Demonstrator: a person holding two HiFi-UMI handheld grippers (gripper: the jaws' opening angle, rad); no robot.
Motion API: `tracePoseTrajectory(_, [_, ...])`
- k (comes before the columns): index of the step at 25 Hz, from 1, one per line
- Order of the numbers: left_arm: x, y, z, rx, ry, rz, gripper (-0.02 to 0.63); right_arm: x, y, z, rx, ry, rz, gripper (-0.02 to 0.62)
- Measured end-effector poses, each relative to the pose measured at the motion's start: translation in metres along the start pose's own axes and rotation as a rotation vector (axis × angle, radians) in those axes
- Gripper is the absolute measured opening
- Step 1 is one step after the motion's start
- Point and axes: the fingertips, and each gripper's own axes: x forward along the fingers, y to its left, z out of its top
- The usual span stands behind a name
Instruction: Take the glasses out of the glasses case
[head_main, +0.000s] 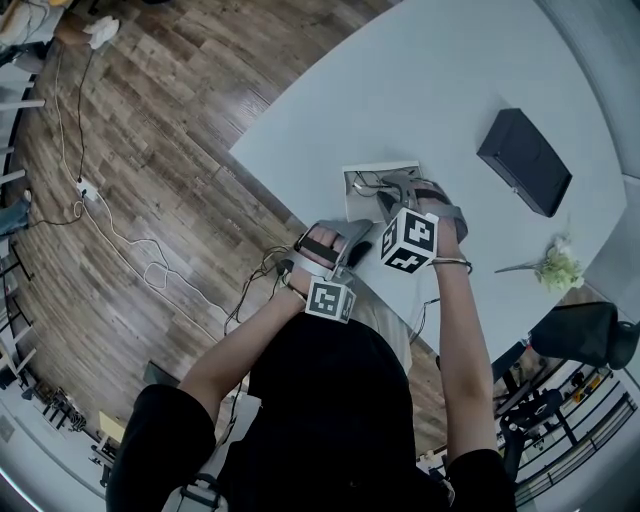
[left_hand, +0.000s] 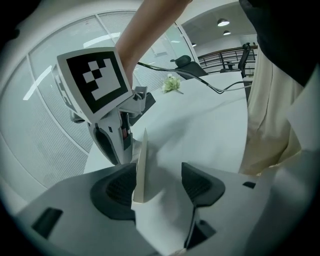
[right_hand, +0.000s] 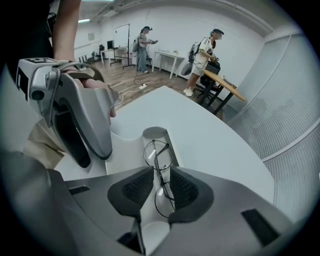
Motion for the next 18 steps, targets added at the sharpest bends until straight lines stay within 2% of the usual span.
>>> tracePoseTrajectory(3, [0.000, -0.002, 0.000, 0.001, -0.005, -0.005, 0.287, 0.006, 0.004, -0.001, -0.033, 0.020, -0.008, 0.104])
tracePoseTrajectory(8, [0.000, 0.002, -0.001, -0.006, -0.009, 0.010, 0.288, 0.008, 0.007, 0.000, -0.021, 0.028, -0.034, 0.070])
tracePoseTrajectory(10, [-0.002, 0.003, -0.001, -0.011, -0.013, 0.005, 0.287, 0.007, 0.006, 0.001, -0.024, 0.030, -0.055, 0.038])
tracePoseTrajectory(18, [-0.006, 0.008, 0.001, -0.044, -0.019, -0.002, 0.288, -0.006, 0.007, 0.009, -0.016, 0.013, -0.109, 0.026])
